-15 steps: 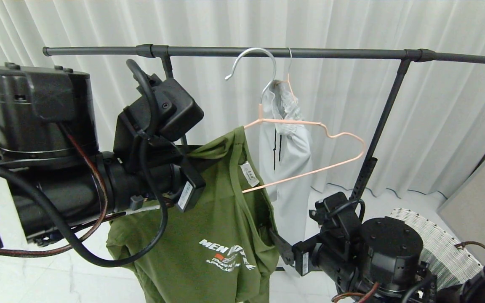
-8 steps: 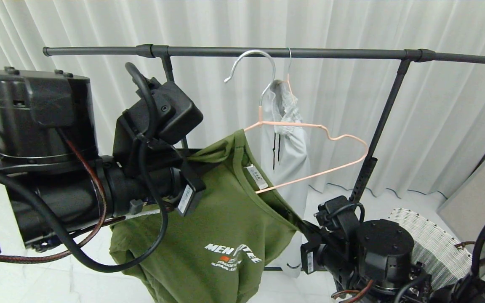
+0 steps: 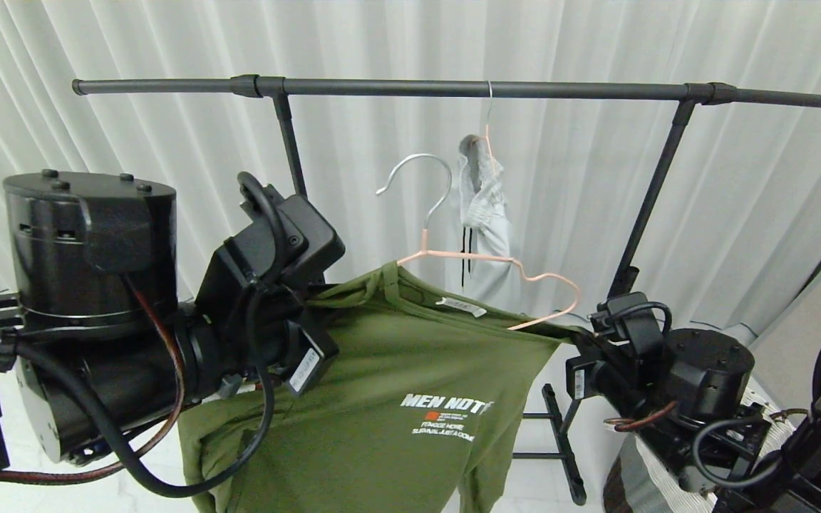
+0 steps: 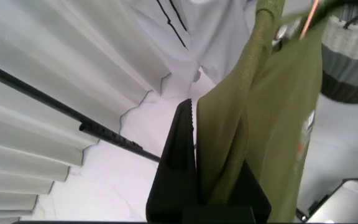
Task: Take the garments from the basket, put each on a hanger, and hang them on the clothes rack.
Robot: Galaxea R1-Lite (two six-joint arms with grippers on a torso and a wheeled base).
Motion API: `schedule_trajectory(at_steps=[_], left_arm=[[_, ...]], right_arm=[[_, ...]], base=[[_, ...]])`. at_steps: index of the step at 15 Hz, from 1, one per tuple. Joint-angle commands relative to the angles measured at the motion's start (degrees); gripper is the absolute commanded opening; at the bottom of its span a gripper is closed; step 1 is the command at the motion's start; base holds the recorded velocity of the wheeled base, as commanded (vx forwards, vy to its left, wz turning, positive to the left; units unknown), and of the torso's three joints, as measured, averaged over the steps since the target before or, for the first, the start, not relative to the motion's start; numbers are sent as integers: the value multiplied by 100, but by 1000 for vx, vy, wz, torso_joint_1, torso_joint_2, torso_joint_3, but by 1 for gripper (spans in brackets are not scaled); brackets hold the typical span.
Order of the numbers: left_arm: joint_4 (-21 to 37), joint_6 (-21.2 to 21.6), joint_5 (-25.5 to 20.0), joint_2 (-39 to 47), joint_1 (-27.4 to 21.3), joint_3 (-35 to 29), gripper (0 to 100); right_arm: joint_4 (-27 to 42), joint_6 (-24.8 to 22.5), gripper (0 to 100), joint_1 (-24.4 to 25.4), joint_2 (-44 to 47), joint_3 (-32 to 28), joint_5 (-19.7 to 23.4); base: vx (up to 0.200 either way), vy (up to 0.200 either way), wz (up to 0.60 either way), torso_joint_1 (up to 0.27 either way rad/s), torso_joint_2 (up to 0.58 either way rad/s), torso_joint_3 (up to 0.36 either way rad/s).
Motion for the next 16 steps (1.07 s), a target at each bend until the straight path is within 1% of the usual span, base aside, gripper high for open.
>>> schedule_trajectory(at_steps=[1, 2, 3, 8, 10, 12, 16], left_arm=[[-2, 106, 30, -91, 7, 158, 0], [-2, 194, 82, -100, 7, 237, 0], [-2, 387, 205, -126, 16, 351, 0], [-2, 695, 267, -170, 86, 668, 0], [-2, 818, 337, -118, 130, 756, 0], [-2, 835, 408, 5, 130, 791, 0], [-10, 835, 460, 331, 130, 554, 0]], right_arm=[[-137, -32, 0, -156, -22, -12, -16], [-190, -41, 0, -174, -49, -3, -25], [-199, -50, 0, -209, -93, -3, -25], [-208, -182, 0, -235, -365, -38, 19], [-199, -331, 0, -191, -559, -38, 90], [-199, -524, 0, -112, -699, -65, 204], [-199, -885, 0, 310, -1024, -232, 239]], base=[[0, 0, 0, 0, 0, 0], [0, 0, 0, 0, 0, 0], [0, 0, 0, 0, 0, 0], [0, 0, 0, 0, 0, 0], [0, 0, 0, 0, 0, 0], [0, 0, 0, 0, 0, 0], [0, 0, 0, 0, 0, 0]])
